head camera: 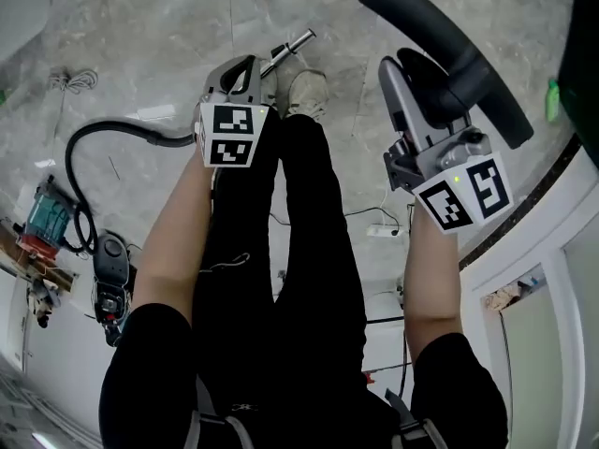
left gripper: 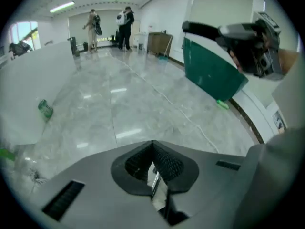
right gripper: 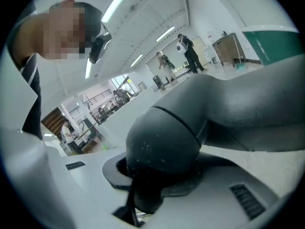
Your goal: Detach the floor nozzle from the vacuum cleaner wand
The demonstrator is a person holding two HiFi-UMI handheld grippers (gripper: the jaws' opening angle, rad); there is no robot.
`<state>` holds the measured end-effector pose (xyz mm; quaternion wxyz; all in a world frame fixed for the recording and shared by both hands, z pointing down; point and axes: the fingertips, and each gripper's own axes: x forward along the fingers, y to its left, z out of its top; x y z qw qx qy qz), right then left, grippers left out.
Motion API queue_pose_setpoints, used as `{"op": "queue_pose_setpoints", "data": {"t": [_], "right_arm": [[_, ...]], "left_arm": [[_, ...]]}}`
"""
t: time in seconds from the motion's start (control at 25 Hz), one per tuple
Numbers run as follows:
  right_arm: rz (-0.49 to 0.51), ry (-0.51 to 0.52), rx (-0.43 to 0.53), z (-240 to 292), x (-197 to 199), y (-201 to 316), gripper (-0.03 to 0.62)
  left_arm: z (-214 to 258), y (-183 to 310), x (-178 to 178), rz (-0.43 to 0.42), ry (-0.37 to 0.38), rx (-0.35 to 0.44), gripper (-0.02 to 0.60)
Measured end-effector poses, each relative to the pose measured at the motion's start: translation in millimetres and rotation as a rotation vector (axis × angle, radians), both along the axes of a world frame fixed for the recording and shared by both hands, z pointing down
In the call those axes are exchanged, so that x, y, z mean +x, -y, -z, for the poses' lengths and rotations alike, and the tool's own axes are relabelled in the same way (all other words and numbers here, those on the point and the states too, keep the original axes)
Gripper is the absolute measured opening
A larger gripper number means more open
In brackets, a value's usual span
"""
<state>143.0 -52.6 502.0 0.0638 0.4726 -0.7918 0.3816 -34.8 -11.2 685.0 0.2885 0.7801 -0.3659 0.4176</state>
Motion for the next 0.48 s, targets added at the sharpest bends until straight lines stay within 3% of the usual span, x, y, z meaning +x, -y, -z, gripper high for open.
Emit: {"op": "queue_pose_setpoints", "data": {"t": [0.12,0.32,0.48], "right_arm": [[-0.067,-0.033,0.05,71.9,-7.2,1.2,0.117],[-0.176,-0.044,0.186,192.0,-15.3,34.1,0.117],[-0.196,-0.095,0.225,308.2,-12.3,27.7,0.117]], "left_arm": [[116.0,25.7,5.0,0.053,-0.077,0.069,0.009],[303.1,88.7,19.1,0.07,-0.187,0.231,0.009],[439.7,84.7,32.2,0.107,-0.275,0.259,0.009]]}}
